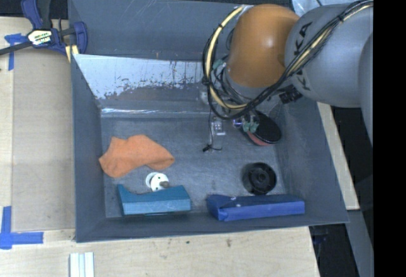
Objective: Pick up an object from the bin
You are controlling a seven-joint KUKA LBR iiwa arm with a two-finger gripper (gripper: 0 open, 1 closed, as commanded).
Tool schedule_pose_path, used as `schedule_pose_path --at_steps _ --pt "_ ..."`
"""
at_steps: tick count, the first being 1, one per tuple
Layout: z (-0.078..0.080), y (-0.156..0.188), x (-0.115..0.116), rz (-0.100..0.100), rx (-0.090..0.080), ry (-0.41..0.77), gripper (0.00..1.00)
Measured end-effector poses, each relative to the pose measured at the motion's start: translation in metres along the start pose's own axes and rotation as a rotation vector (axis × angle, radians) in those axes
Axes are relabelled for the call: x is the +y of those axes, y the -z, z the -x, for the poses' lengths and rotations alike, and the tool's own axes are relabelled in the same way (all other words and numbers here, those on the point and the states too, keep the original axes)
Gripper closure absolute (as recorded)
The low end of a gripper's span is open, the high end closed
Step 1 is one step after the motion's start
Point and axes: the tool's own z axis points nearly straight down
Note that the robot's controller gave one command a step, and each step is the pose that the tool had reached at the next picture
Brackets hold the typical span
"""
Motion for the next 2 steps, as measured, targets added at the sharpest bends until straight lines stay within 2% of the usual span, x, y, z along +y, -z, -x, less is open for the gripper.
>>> schedule_pose_path --at_steps 1,2 --pt "0.014 -0.055 0.003 0.006 -0.002 0.079 0.00" --pt "-0.004 -0.072 0.026 -0.002 0.010 0.202 0.00"
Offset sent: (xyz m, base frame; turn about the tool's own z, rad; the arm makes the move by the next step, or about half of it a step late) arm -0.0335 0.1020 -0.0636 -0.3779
